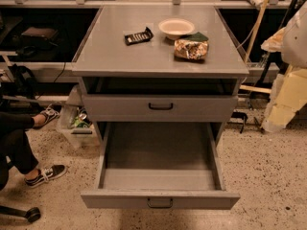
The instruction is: Close middle drawer
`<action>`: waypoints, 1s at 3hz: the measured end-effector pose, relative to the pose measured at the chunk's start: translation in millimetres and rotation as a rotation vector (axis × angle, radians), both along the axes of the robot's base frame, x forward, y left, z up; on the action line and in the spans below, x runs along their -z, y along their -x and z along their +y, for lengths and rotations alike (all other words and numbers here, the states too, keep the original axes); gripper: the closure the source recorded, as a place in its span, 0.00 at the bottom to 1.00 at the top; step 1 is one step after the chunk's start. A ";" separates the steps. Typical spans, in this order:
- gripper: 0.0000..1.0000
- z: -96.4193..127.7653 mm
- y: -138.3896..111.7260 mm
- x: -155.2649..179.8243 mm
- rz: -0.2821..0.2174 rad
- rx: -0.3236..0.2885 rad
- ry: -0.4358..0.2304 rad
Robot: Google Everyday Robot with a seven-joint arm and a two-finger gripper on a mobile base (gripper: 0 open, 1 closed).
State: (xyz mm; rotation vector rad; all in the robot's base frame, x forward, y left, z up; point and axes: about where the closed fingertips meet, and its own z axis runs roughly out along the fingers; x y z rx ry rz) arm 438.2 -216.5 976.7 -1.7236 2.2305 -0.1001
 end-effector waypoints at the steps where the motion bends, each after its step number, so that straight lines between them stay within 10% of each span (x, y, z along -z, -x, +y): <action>1: 0.00 0.0 0.0 0.0 0.000 0.000 0.000; 3: 0.00 0.1 1.2 46.5 0.051 0.010 -0.002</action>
Offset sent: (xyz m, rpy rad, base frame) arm 0.0004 -0.0016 -0.0224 0.0006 0.0384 -0.0137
